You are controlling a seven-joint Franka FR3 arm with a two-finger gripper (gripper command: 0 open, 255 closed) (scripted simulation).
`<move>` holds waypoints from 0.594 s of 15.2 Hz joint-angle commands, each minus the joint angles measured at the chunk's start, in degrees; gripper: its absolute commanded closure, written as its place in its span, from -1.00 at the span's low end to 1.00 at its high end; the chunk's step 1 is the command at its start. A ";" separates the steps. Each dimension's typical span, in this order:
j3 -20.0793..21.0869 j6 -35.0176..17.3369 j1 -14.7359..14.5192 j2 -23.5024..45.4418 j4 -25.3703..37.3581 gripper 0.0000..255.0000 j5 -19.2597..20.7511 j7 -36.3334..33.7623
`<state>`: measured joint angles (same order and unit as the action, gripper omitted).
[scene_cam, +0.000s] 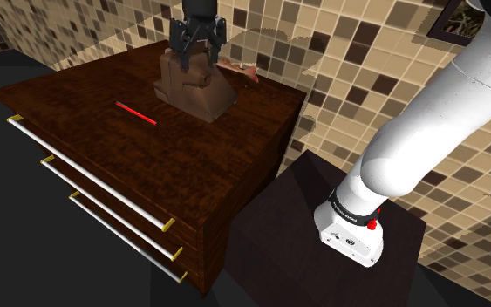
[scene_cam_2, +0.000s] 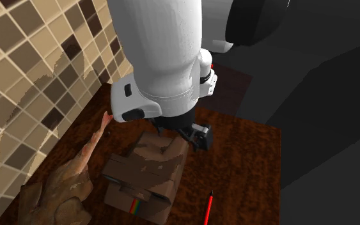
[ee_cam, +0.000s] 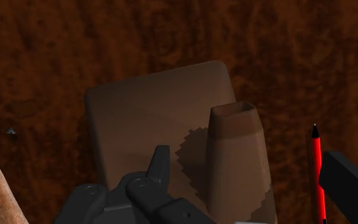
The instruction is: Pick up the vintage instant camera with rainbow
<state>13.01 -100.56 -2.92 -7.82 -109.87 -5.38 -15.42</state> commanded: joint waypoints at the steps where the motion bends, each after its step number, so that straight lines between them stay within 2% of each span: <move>1: 0.06 -1.45 -0.02 0.39 -0.91 -1.00 0.06 0.02; 7: 0.15 -4.95 -0.07 0.63 -4.18 -1.00 0.02 0.19; 8: 0.19 -4.93 -0.10 0.65 -4.13 1.00 0.02 0.12; 9: 0.20 -4.96 -0.11 0.70 -4.11 1.00 0.03 0.10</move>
<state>13.19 -105.41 -3.01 -7.15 -113.88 -5.34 -15.30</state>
